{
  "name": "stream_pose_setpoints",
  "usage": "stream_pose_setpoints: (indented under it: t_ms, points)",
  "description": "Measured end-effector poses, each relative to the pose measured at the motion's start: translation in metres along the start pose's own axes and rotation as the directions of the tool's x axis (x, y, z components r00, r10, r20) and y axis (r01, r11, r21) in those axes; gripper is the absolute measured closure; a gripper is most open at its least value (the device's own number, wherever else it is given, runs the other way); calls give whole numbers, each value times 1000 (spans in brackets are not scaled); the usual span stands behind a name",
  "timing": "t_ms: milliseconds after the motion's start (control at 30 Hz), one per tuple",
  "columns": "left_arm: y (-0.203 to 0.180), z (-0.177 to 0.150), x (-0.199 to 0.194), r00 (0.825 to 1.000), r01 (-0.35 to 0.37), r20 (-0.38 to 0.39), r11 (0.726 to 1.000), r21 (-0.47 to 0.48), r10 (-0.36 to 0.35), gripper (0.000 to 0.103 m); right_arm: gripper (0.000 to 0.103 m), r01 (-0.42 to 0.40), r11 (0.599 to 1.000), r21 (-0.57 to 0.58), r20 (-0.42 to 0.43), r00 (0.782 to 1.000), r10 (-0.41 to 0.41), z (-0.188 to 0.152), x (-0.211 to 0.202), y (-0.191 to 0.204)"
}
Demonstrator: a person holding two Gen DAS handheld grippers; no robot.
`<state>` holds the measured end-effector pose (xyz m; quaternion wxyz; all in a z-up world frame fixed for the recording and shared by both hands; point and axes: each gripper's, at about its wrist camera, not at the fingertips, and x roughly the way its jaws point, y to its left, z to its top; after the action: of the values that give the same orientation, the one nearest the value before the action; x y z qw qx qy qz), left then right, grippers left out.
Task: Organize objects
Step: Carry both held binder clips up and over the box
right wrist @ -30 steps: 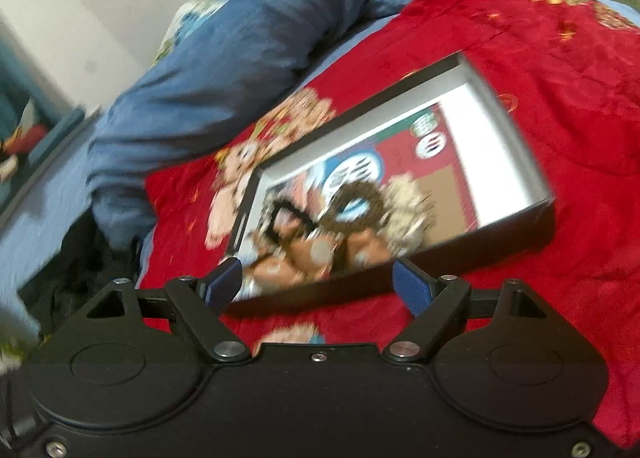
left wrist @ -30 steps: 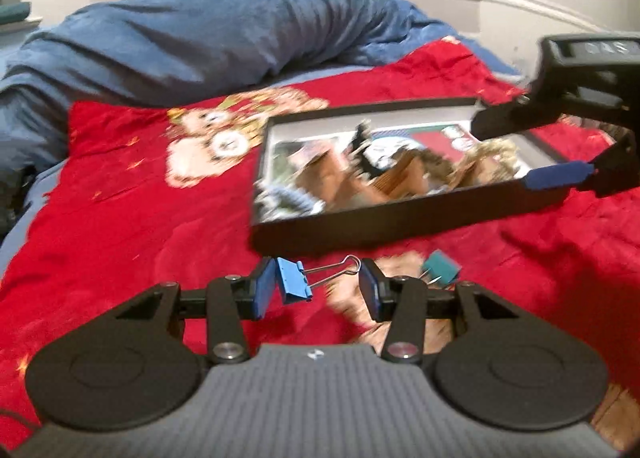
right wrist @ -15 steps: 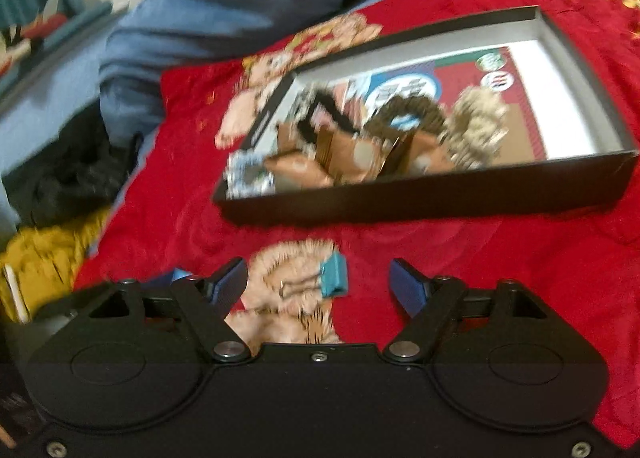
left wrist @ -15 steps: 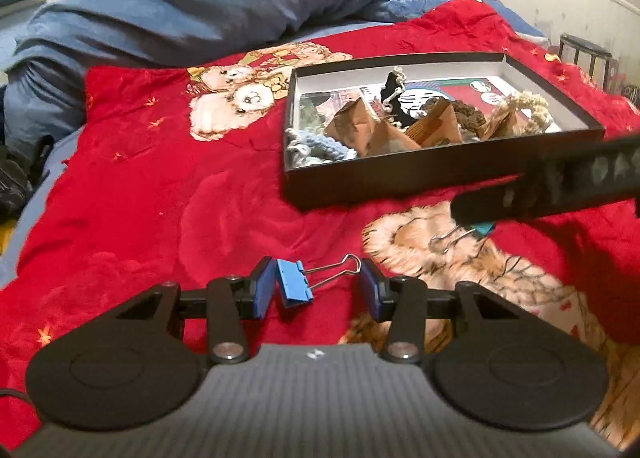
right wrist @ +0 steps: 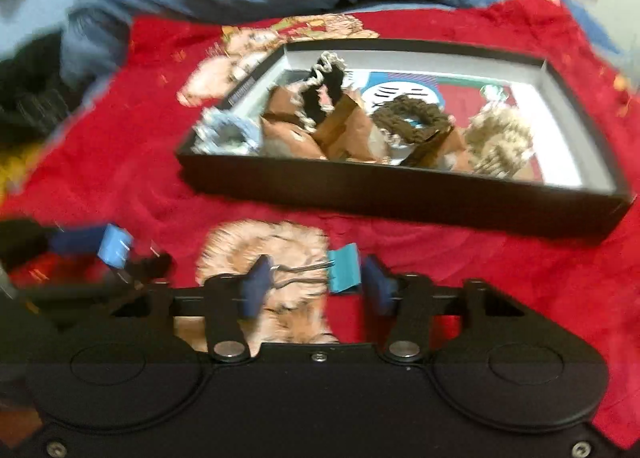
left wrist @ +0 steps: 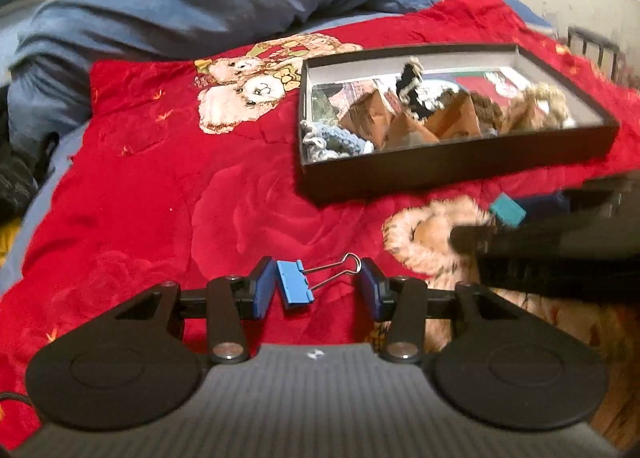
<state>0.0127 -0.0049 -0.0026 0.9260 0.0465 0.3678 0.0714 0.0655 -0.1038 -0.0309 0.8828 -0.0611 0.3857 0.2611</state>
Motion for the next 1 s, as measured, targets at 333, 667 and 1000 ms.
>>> stream_pose_setpoints:
  t_ms: [333, 667, 1000]
  points:
    - [3, 6, 4, 1000, 13, -4, 999, -31, -13, 53, 57, -7, 1000, 18, -20, 1000, 7, 8, 0, -2]
    - [5, 10, 2, 1000, 17, 6, 999, -49, -17, 53, 57, -10, 1000, 14, -36, 999, 11, 12, -8, -1]
    - [8, 14, -7, 994, 87, 77, 993, -84, -81, 53, 57, -14, 999, 50, 22, 1000, 13, 23, -19, -13]
